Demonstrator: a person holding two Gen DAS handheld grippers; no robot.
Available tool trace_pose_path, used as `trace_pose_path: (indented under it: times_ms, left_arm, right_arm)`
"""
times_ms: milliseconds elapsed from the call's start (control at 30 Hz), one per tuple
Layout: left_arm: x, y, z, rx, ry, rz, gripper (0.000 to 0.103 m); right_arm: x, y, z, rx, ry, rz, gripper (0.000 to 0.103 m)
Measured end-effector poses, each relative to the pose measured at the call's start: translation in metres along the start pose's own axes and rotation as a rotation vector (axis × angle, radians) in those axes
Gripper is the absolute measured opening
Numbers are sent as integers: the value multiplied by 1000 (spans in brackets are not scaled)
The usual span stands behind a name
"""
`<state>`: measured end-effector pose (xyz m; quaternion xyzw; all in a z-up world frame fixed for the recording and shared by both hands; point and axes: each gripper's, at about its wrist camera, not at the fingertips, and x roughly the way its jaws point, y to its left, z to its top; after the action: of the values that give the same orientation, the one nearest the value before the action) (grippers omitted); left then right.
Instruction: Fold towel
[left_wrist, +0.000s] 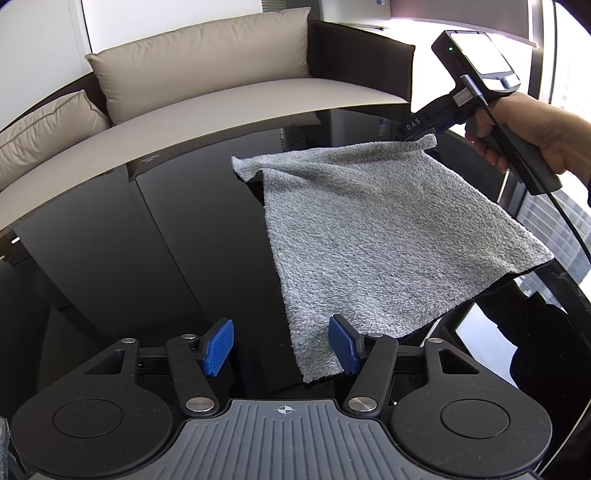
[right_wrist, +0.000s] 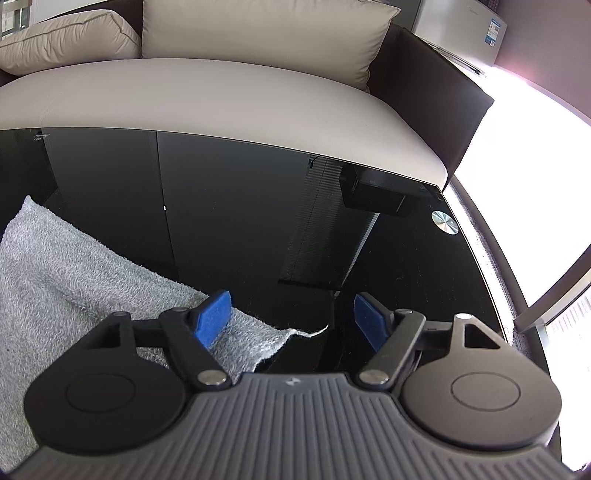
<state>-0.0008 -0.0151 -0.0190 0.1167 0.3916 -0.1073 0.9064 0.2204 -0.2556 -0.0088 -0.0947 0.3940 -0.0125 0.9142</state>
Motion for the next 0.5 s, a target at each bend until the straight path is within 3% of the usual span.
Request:
trace_pose_path:
  times_ms: [167, 333, 500]
  left_arm:
    - [0, -1, 0, 2, -1, -1, 54]
    - [2, 1, 0, -3, 0, -14, 54]
    - [3, 0, 2, 1, 2, -14, 54]
  right_arm:
    - [12, 3, 7, -29, -34, -45, 76]
    - [19, -4, 15, 28, -31, -41, 76]
    - [-9, -18, 27, 70, -83, -14, 76]
